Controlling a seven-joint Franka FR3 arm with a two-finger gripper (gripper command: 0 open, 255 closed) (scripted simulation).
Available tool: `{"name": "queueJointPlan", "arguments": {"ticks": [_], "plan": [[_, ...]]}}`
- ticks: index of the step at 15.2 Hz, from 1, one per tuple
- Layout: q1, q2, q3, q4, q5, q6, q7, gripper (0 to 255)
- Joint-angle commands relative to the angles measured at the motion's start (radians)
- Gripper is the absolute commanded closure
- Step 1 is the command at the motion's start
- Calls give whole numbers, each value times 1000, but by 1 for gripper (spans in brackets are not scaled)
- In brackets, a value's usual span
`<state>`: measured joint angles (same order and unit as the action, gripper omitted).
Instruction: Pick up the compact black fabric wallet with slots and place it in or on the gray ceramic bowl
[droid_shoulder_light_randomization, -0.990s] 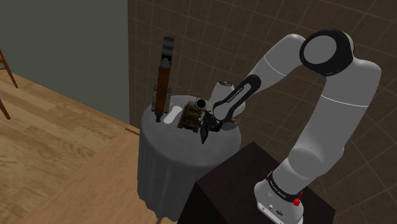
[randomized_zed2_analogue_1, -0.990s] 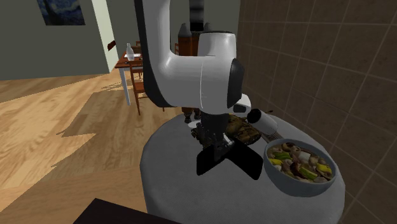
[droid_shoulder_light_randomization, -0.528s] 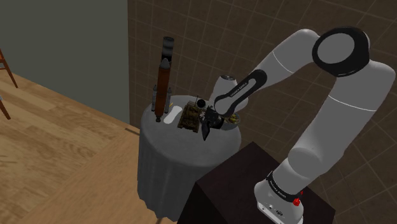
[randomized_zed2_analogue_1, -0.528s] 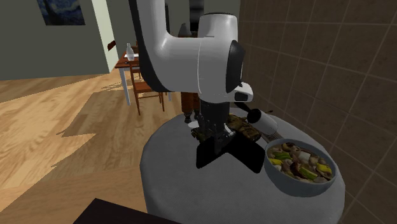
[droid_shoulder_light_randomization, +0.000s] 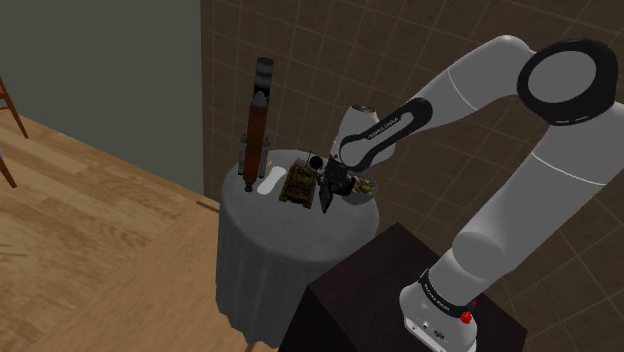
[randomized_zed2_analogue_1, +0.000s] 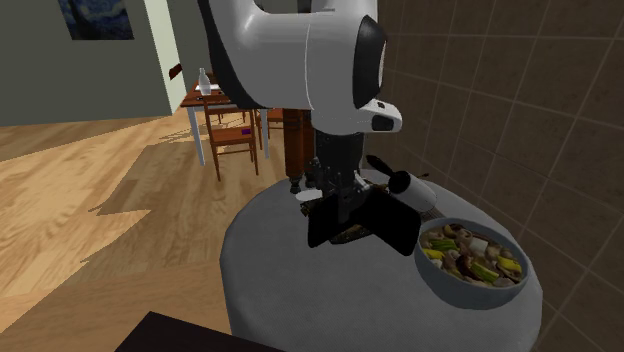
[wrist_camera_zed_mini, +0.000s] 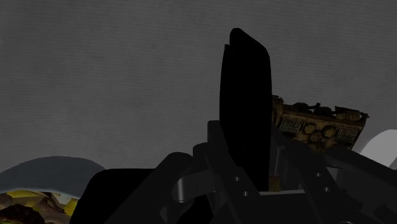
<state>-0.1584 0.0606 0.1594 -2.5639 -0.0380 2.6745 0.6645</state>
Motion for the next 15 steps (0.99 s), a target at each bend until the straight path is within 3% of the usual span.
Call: {"name": "queueJointPlan", "arguments": {"ticks": [1, 15], "plan": [[-1, -29, 2, 2, 12, -30, -9, 255], [4, -199, 1, 45, 60, -241, -45, 255]]}}
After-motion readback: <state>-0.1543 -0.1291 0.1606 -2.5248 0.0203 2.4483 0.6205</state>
